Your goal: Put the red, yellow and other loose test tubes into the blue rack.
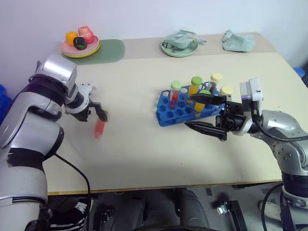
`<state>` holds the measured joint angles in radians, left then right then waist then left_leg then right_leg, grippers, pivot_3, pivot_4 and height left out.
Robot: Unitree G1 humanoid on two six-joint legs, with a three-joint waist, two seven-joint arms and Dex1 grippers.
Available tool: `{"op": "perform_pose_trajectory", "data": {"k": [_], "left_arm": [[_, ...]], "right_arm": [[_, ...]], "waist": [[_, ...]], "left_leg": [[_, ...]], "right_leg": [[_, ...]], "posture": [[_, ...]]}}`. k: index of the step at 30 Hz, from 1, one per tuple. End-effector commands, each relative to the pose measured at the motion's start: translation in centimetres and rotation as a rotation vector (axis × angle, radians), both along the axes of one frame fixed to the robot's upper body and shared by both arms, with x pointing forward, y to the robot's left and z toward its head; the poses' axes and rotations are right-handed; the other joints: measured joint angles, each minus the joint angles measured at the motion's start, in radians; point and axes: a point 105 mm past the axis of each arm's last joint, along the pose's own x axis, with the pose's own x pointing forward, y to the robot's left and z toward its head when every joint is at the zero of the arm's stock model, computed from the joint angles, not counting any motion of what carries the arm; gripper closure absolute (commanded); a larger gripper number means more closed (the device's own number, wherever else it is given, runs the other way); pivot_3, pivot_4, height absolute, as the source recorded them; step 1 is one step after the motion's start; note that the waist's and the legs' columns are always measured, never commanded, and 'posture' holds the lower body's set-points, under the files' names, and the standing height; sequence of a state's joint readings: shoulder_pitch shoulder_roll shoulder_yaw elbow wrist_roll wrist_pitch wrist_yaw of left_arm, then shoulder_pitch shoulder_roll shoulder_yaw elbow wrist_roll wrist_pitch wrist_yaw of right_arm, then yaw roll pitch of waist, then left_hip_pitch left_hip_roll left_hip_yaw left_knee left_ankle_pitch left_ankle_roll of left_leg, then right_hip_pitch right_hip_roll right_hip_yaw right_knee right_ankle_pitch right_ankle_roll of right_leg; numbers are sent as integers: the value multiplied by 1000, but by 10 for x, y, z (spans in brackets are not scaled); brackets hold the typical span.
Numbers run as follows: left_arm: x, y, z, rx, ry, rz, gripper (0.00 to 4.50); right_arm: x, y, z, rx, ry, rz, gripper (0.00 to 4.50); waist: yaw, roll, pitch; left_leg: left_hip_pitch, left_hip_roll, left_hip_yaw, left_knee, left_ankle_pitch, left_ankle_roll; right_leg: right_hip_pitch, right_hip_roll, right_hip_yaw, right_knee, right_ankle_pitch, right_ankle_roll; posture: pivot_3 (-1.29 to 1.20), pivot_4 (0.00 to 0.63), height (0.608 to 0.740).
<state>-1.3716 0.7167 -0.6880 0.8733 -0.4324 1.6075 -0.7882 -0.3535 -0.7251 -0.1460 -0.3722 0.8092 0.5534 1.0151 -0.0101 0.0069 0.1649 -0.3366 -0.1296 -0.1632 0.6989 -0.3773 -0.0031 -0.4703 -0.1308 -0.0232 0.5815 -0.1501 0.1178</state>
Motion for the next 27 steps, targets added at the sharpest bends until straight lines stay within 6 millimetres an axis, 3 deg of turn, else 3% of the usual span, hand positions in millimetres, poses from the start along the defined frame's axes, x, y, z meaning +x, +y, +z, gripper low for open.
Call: {"op": "perform_pose_trajectory", "data": {"k": [1, 19, 22, 27], "left_arm": [[0, 0, 3, 4, 3, -2, 0], [-6, -8, -24, 7, 71, -21, 0], [-6, -9, -27, 6, 73, -17, 825], [-6, -10, -29, -4, 69, -24, 3231]], "right_arm": [[-6, 2, 8, 16, -48, 17, 24], [-6, 1, 7, 10, -55, 0, 24], [-6, 0, 7, 3, -56, -3, 0], [-5, -1, 7, -1, -57, -11, 0]], "waist": [[-1, 0, 0], [-2, 0, 0], [-1, 0, 0], [3, 0, 0]], "left_leg": [[0, 0, 0, 0, 0, 0], [-1, 0, 0, 1, 0, 0], [-1, 0, 0, 1, 0, 0], [-1, 0, 0, 1, 0, 0]], "right_leg": [[0, 0, 0, 0, 0, 0], [-1, 0, 0, 1, 0, 0], [-1, -1, 0, 1, 0, 0], [-1, -1, 0, 1, 0, 0]], "posture": [[0, 150, 740], [0, 150, 740], [0, 150, 740], [0, 150, 740]]}}
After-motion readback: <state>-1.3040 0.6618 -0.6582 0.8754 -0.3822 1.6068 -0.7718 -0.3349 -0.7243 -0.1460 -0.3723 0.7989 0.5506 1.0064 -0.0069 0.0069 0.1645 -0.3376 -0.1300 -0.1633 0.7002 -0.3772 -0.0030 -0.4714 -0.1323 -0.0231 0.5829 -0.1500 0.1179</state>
